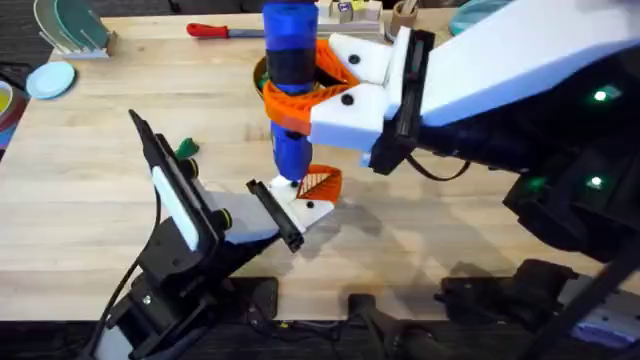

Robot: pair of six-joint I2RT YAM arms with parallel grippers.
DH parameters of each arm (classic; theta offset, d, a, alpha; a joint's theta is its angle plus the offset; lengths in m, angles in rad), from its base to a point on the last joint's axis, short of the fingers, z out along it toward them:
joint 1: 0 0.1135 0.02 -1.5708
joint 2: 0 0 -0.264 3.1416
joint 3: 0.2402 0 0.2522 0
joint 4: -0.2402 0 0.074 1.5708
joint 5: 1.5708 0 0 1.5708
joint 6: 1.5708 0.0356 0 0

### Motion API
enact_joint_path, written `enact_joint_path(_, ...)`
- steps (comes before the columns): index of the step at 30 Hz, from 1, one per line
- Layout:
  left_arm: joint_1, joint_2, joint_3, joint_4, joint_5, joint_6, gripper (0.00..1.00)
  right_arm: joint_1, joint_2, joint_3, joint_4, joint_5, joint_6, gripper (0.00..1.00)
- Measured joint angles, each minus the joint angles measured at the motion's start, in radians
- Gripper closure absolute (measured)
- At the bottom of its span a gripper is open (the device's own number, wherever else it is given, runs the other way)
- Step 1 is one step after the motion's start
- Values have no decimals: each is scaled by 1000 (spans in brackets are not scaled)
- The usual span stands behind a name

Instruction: Pick up the gripper from the table and insert it into the empty holder that is missing its gripper. Then pick up a screw, insert it into the mounting hole, and use the screwdriver to tighten it. Finally, clean up the table by picking up the vegetable and placing it into the bucket.

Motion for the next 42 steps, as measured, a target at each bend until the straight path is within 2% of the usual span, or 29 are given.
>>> enact_joint_path(27,-3,0,0,0,0,0,988,-1,0,0,23,-3,30,979)
enact_joint_path(42,-3,0,0,-1,-4,-3,988,-19,0,0,-21,-3,25,979)
